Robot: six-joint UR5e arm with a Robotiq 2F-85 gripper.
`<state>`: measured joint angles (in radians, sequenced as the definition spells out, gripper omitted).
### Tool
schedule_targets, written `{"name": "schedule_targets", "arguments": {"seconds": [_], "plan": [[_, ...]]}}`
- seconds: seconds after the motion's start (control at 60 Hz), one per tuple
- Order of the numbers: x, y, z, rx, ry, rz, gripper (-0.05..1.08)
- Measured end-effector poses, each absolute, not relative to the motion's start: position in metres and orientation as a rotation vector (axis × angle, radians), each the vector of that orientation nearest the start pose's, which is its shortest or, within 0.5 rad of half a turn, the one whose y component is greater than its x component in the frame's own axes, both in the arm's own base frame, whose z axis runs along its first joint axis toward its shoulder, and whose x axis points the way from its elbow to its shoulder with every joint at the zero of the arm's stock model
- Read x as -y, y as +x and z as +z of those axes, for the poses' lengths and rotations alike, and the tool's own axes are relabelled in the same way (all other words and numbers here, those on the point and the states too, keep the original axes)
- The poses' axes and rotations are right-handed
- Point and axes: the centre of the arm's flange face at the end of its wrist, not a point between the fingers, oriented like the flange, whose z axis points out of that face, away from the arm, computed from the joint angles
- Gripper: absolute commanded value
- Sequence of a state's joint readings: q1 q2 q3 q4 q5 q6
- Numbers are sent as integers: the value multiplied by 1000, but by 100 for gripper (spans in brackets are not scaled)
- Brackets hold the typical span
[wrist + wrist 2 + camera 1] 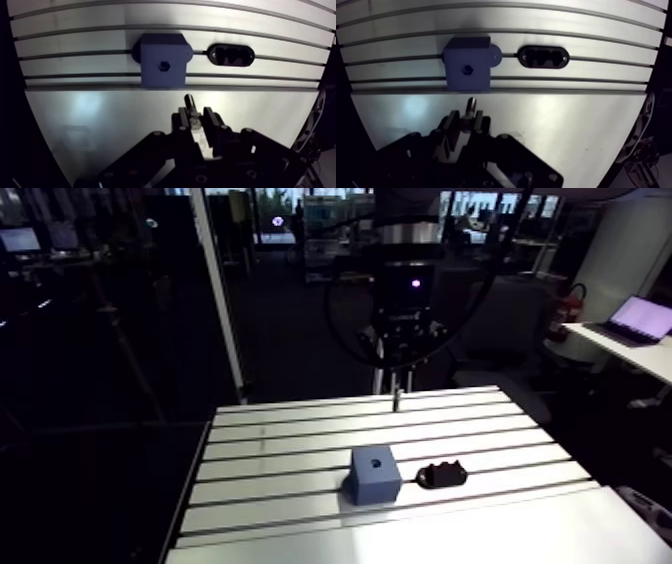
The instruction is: Pick up the M10 bolt and insert it into the hex recess until seated.
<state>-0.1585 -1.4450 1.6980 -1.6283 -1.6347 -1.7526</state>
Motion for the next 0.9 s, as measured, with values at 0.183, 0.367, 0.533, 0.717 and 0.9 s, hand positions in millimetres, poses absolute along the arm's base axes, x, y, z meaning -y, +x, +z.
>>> {"name": "schedule_targets", "arguments": {"seconds": [0.183, 0.367, 0.533, 0.717, 0.9], "plan": [[48, -529, 363, -2945, -41, 42, 81], [51, -531, 356, -2958, -12, 45, 81], [54, -530, 349, -2964, -6, 46, 82], [57, -528, 339, -2961, -11, 51, 82], [58, -527, 330, -2972, -14, 57, 82]]}}
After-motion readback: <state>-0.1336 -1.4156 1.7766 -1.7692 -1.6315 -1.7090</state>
